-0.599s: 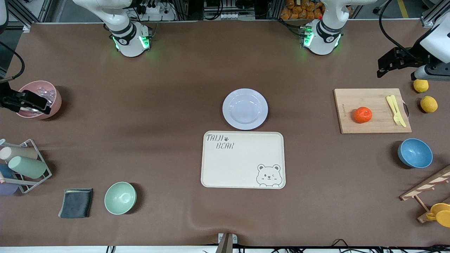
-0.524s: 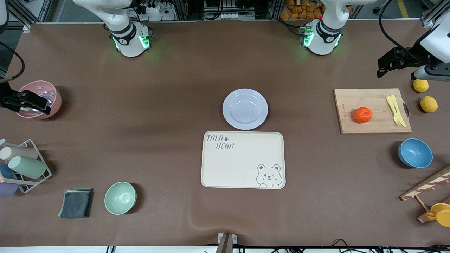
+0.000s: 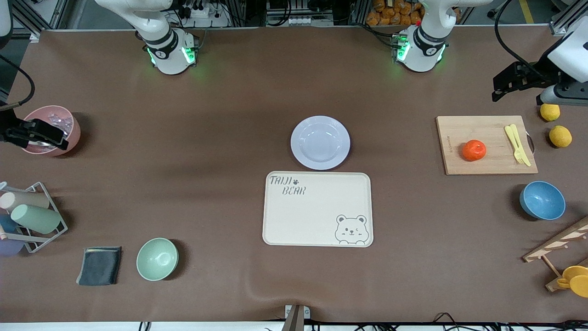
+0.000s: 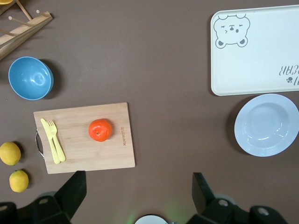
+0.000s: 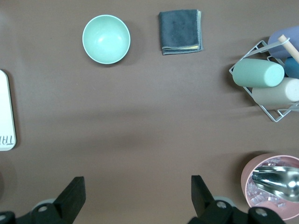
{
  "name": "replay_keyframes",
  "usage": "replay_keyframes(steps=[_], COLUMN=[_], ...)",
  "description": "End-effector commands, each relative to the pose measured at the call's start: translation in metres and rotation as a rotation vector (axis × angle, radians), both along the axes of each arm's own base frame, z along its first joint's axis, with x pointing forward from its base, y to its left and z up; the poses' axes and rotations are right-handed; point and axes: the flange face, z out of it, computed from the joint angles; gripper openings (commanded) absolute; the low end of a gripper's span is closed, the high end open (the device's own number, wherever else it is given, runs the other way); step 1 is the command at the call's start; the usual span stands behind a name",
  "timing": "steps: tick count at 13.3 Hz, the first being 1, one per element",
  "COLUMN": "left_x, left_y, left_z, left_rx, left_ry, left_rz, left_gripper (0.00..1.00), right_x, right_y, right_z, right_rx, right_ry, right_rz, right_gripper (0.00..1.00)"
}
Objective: Place orange and plate with both arms
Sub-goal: 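Move the left gripper toward the orange on the cutting board, then lower the left gripper and grasp the orange while the right gripper extends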
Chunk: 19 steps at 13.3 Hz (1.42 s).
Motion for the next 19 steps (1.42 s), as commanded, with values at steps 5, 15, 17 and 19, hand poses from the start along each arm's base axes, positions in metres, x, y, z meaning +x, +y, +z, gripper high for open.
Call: replay_keyframes(steps=[5,15,17,19], left_x=[0.032,0.041,0.033,0.028], left_y=[0.053,0.069,0.079,0.088], left_z=[-0.058,-0.243,-0.273,-0.29], left_rx=[-0.006,0.052,0.072,0.083], left_ry=[0.117,0.281,0.268,0.264], left_rz=[0.107,0.113,0.112,0.116], left_gripper=[1.0,1.0,1.0,1.0], right_x=[0.022,0.037,0.037,0.035], right_y=[0.001,0.013,0.017,0.015], right_z=[-0.041,-0.107,-0.121,-0.134], right_rx=[0.005,0.211,0.282,0.368], right_ry=[0.054,0.159,0.181,0.204], right_rz=[0.081,0.028,0.01,-0.023], right_gripper=[1.0,1.0,1.0,1.0])
